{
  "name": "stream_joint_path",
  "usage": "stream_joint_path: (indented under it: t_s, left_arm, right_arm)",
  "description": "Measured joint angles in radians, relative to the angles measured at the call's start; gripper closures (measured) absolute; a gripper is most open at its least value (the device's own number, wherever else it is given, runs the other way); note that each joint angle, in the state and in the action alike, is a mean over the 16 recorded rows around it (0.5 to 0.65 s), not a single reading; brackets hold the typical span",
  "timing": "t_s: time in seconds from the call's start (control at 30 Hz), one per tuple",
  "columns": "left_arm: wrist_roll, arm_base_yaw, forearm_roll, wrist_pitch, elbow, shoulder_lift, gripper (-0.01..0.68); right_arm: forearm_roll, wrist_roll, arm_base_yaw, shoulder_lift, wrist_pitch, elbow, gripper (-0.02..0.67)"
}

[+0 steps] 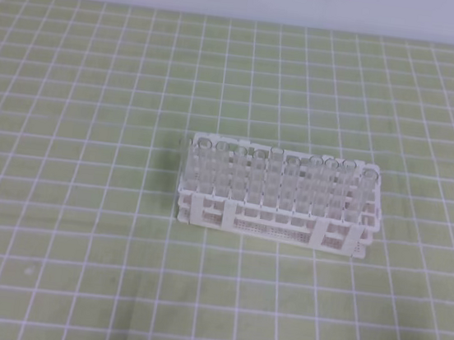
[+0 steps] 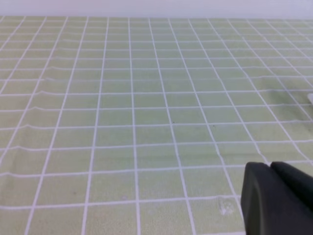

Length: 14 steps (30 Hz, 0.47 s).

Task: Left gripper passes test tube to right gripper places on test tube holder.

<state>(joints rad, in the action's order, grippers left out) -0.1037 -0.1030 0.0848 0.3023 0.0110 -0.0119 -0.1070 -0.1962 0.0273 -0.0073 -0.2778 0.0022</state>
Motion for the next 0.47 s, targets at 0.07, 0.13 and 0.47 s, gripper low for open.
stream_joint_path:
  t_s: [0.07, 0.13, 0.47]
  left_arm:
    - [0.000, 0.000, 0.000, -0.001, 0.001, 0.000, 0.673]
    - [0.000, 0.000, 0.000, -0.002, 0.001, -0.001, 0.673]
    - [0.000, 0.000, 0.000, -0.001, 0.001, 0.000, 0.673]
  right_arm:
    - [-0.002, -0.001, 0.000, 0.000, 0.000, 0.000, 0.651]
    - [-0.004, -0.001, 0.000, 0.000, 0.000, 0.000, 0.651]
    - [-0.005, 0.001, 0.000, 0.000, 0.000, 0.000, 0.651]
